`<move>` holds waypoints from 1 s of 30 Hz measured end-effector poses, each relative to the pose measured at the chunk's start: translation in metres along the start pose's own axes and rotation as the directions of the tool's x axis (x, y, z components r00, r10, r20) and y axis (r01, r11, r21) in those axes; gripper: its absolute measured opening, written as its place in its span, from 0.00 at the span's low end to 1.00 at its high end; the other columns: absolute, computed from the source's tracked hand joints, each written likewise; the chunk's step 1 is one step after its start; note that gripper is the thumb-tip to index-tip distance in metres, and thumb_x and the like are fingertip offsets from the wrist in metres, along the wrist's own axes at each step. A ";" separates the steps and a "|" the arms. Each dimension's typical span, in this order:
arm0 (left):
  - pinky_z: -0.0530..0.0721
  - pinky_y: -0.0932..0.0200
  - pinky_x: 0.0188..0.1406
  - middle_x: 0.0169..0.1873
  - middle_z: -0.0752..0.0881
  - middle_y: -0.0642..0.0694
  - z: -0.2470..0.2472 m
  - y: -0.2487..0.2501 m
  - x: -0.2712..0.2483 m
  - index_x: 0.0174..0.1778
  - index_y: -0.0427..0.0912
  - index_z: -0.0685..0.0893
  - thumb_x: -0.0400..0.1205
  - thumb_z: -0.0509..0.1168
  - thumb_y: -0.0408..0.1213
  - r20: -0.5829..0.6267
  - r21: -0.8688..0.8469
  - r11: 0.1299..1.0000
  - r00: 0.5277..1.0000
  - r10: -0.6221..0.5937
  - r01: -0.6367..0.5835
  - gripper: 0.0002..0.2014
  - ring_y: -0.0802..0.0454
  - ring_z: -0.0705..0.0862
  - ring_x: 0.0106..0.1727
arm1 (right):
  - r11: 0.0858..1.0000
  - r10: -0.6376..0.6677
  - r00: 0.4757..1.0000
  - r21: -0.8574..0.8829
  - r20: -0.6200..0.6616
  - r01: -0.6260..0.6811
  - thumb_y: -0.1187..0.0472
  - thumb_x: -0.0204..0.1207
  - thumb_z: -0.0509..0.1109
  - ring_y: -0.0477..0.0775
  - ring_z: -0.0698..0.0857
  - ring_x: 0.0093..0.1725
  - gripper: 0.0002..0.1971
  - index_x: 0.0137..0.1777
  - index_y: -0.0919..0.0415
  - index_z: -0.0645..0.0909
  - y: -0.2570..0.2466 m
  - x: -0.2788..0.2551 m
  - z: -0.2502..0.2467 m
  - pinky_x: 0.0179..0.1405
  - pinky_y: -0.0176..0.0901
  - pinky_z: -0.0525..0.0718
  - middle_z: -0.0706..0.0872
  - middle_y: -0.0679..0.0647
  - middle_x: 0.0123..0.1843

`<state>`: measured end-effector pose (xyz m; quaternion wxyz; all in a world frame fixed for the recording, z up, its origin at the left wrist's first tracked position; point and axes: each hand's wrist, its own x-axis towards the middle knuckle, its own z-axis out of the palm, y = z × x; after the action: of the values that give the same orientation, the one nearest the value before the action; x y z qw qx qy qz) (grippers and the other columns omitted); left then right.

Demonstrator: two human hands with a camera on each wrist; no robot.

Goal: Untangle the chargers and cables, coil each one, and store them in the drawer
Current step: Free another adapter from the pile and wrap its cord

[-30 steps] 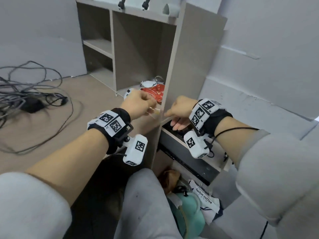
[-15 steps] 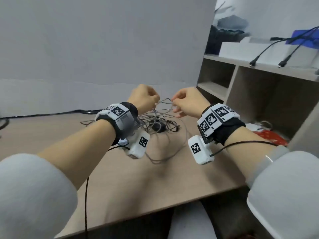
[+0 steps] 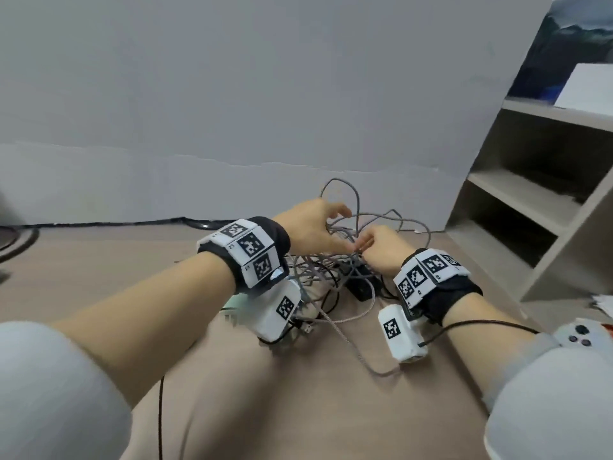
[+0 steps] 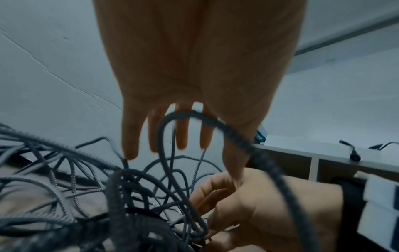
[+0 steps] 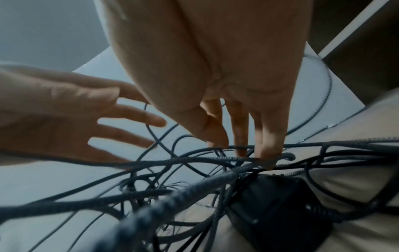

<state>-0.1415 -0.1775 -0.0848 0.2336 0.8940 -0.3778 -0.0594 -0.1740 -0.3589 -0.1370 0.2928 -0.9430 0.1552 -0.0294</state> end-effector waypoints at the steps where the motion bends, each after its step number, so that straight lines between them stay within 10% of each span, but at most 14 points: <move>1: 0.76 0.59 0.65 0.73 0.79 0.51 0.003 -0.002 0.005 0.76 0.53 0.78 0.78 0.75 0.54 0.073 0.052 0.999 0.997 -0.013 0.009 0.31 0.50 0.79 0.71 | 1.000 -0.011 0.999 0.003 0.031 0.011 0.70 0.78 0.66 0.57 0.87 0.53 0.12 0.47 0.51 0.83 0.001 0.004 -0.001 0.54 0.52 0.87 0.88 0.57 0.54; 11: 0.72 0.48 0.76 0.83 0.66 0.49 0.011 -0.012 0.028 0.87 0.57 0.61 0.72 0.78 0.61 0.432 0.323 0.946 0.893 -0.128 -0.021 0.50 0.46 0.69 0.81 | 0.980 -0.030 0.952 -0.179 0.305 0.088 0.64 0.70 0.82 0.48 0.85 0.36 0.30 0.69 0.48 0.73 0.000 0.019 -0.007 0.35 0.44 0.87 0.83 0.53 0.66; 20: 0.85 0.44 0.63 0.75 0.70 0.42 0.031 -0.024 0.036 0.87 0.64 0.47 0.71 0.81 0.53 0.423 0.493 0.867 0.890 -0.169 -0.069 0.57 0.40 0.79 0.69 | 0.954 0.024 0.957 -0.294 0.289 0.065 0.56 0.68 0.84 0.55 0.84 0.50 0.36 0.72 0.52 0.69 -0.009 0.021 0.005 0.50 0.45 0.82 0.83 0.50 0.50; 27: 0.77 0.58 0.50 0.65 0.82 0.44 0.027 -0.031 0.033 0.77 0.48 0.75 0.76 0.76 0.37 0.327 0.348 0.928 0.945 0.012 -0.132 0.32 0.48 0.79 0.56 | 0.984 -0.021 0.976 -0.169 0.216 0.058 0.56 0.69 0.85 0.50 0.84 0.42 0.39 0.78 0.50 0.69 -0.006 0.017 -0.003 0.37 0.43 0.83 0.82 0.51 0.57; 30: 0.78 0.59 0.43 0.48 0.84 0.49 0.030 -0.036 0.036 0.58 0.49 0.84 0.77 0.72 0.34 0.248 0.324 0.938 0.968 0.036 -0.118 0.14 0.48 0.81 0.48 | 0.986 -0.017 0.998 0.164 0.058 0.007 0.59 0.63 0.88 0.56 0.85 0.60 0.47 0.80 0.48 0.66 0.006 0.016 -0.010 0.58 0.56 0.89 0.78 0.54 0.66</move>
<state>-0.1014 -0.1919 -0.1260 0.0325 0.8913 -0.4428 -0.0916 -0.1621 -0.3740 -0.1325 0.3735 -0.9172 0.1377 -0.0160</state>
